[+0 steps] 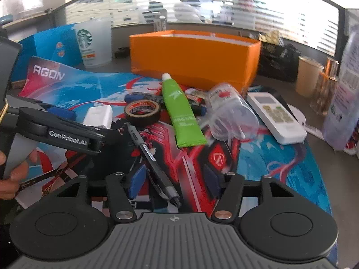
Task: Organize rigid objects
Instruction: 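Close the left tool on the white charger while the right tool grasps the black pen, then lift the white charger with the left tool while the right tool lifts the pen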
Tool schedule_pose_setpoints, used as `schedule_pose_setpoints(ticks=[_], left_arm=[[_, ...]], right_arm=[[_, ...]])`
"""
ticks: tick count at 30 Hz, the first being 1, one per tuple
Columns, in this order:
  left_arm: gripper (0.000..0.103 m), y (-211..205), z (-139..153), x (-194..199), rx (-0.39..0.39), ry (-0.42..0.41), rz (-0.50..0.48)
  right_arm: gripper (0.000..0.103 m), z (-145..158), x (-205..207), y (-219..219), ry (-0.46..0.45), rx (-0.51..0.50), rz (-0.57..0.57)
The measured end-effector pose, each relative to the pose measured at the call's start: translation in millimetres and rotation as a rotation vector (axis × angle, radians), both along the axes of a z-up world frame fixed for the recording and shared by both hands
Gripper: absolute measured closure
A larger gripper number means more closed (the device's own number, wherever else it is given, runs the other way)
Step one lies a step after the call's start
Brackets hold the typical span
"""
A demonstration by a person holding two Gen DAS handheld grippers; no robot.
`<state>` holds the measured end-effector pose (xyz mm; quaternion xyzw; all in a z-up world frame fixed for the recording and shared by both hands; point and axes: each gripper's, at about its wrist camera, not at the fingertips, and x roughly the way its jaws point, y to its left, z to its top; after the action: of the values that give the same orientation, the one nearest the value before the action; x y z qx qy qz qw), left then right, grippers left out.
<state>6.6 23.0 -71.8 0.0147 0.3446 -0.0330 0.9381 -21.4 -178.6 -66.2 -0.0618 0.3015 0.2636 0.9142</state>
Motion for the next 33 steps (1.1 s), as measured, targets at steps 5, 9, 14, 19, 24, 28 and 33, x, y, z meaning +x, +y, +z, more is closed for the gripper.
schedule_pose_setpoints(ticks=[5,9,14,19,24,28,33], left_arm=[[0.04,1.7,4.3,-1.3,0.004,-0.04,-0.039],[0.041,3.0,5.2,-2.8,-0.003,-0.035,-0.058],[0.041,7.5,7.9,-6.6,-0.033,-0.009,-0.068],[0.041,15.7,14.2,-7.0,-0.05,-0.023,-0.052],[0.041,21.8,26.5,-3.1,-0.047,-0.058,-0.037],[0.041,29.4,28.8,-0.1,-0.05,-0.063,-0.02],[0.041,40.7,36.6,4.4,-0.051,-0.081,0.009]], right_arm=[[0.076,3.3,5.6,10.1,0.008,-0.019,0.031],[0.086,1.7,2.3,17.5,-0.013,-0.02,0.071],[0.089,1.6,-4.5,26.5,-0.029,-0.008,0.08],[0.092,13.4,-3.6,26.6,-0.05,0.031,0.08],[0.093,21.0,3.0,28.3,-0.05,0.045,0.089],[0.094,14.4,4.5,30.4,-0.025,0.057,0.095],[0.102,32.9,9.3,19.9,-0.02,0.165,0.094]])
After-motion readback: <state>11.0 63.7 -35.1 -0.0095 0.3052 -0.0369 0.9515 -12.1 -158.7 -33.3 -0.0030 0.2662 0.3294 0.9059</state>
